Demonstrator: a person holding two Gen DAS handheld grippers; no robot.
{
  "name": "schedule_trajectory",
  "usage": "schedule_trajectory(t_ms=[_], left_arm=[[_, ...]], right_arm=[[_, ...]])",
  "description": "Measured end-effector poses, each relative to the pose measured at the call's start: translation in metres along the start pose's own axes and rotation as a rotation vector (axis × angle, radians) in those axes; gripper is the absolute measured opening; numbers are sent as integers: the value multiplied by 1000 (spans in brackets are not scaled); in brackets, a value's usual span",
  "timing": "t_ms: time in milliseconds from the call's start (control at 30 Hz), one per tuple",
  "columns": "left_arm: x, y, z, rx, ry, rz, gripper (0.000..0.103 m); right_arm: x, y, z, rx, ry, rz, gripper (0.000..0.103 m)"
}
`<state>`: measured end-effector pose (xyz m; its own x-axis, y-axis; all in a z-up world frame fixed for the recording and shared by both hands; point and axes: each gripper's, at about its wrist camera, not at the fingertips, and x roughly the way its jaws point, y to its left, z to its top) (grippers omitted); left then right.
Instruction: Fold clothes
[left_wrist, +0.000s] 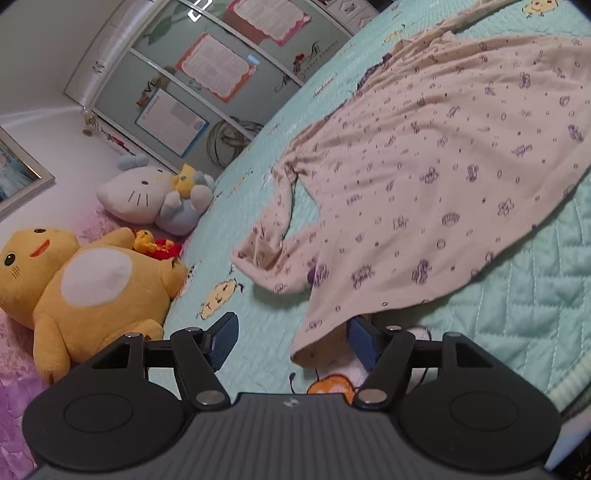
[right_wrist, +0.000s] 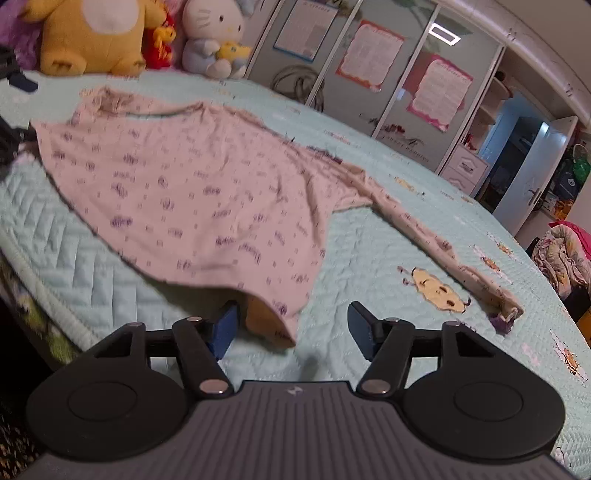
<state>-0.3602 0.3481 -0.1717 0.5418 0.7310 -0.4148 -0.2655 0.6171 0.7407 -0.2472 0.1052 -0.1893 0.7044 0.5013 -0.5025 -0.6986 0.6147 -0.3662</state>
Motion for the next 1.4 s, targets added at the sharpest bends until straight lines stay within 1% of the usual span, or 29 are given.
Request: schedule_trajectory(t_ms=[133,267,400,533,567,600,633,667,700,767,900,967,1000,1033,1067,1100,1133,1233,1267,1300,1400], left_arm=[[-4,2,1,12,-7,7,70],[-2,8,1,-10,-2,9,70],[6,7,1,1,15,10,70],[5,7,-1,-1,18,5,70],[5,7,-1,-2,16,6,70],[5,8,-2,-3,14,8,70],[5,8,-2,-4,12,9,70],[6,9,-2,-9,12,8,70],[7,11,-2,-14,12,8,70],[10,12,-1,-14,15,5,70],[13,6,0,27,15,-21,70],[13,4,-1,25,13,-23,70],[13,4,-1,17,11,-22,61],[11,10,0,-12,1,-23,48],[8,15,2,-40,-8,-24,11],[5,21,3,-69,-18,-26,5],[3,26,4,-98,-28,-27,4],[-10,43,11,-170,-64,-25,4],[-17,50,14,-186,-80,-21,4],[-27,57,18,-205,-100,-21,4],[-56,83,32,-289,-161,-54,4]], right_arm=[[-6,-2,4,2,-16,12,64],[-10,0,8,-9,-46,-1,64],[-2,0,13,-13,-49,-15,64],[8,2,15,-22,-30,-35,64],[8,0,15,-9,-30,-28,62],[8,-2,15,7,-27,-14,57],[9,-5,16,23,-24,-1,40],[10,-7,16,42,-13,11,28],[12,-10,17,66,-6,21,26],[14,-15,19,106,4,36,25],[17,-13,20,115,1,15,27],[20,-13,17,119,20,23,26],[21,-12,15,121,29,27,26],[20,-14,15,139,26,35,26],[18,-17,17,153,14,34,24],[16,-20,18,168,3,34,21],[14,-23,20,183,-9,33,12],[5,-35,29,238,-42,40,2],[1,-38,32,243,-58,34,0],[-3,-43,35,246,-71,27,0],[-20,-59,46,259,-118,-2,0]])
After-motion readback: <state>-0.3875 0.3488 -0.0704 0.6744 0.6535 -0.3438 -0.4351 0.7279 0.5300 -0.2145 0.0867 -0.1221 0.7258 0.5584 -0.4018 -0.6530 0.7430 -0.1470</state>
